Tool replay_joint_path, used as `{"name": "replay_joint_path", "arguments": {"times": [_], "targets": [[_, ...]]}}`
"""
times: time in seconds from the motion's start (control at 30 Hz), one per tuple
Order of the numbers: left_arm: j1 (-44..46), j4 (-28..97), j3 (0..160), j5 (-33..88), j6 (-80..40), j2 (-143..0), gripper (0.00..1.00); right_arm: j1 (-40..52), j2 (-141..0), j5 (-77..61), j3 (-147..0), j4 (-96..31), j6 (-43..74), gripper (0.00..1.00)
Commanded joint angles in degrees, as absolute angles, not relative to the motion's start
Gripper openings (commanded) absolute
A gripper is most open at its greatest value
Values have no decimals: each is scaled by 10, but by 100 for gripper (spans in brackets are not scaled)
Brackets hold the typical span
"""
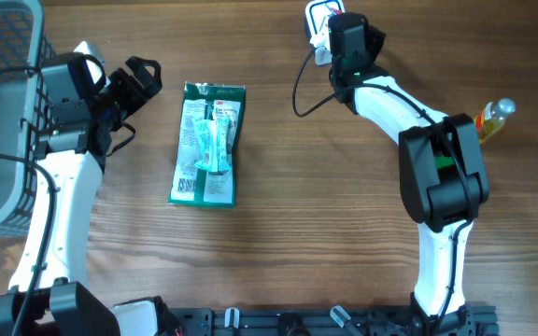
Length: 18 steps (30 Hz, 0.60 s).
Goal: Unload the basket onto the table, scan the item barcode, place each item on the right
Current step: 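Raise the red tube with the right gripper under the white scanner, then carry the red tube right with the right gripper and set it down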
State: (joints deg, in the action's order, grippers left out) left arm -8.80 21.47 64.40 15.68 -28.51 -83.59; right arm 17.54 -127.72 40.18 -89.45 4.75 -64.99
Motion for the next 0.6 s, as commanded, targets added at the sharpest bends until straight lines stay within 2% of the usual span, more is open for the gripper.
{"name": "replay_joint_path", "arguments": {"times": [0.0,0.1,0.2,0.27,0.37,0.43,0.57], "targets": [[-92,213,646,153,-272,-834,100,193,-1287,423,-894,34,-658,4],[-92,213,646,153,-272,-834,100,211,-1261,428,-894,34,-643,4],[-92,213,646,153,-272,-834,100,219,-1205,418,-894,14,-564,4],[-92,213,646,153,-272,-834,100,217,-1150,395,-894,-67,-467,4],[-92,213,646,153,-272,-834,100,213,-1081,299,-894,-253,-280,4],[-92,213,646,153,-272,-834,100,212,-1051,235,-894,-403,-112,4],[-92,213,646,153,-272,-834,100,191,-1050,52,-878,-608,65,4]]}}
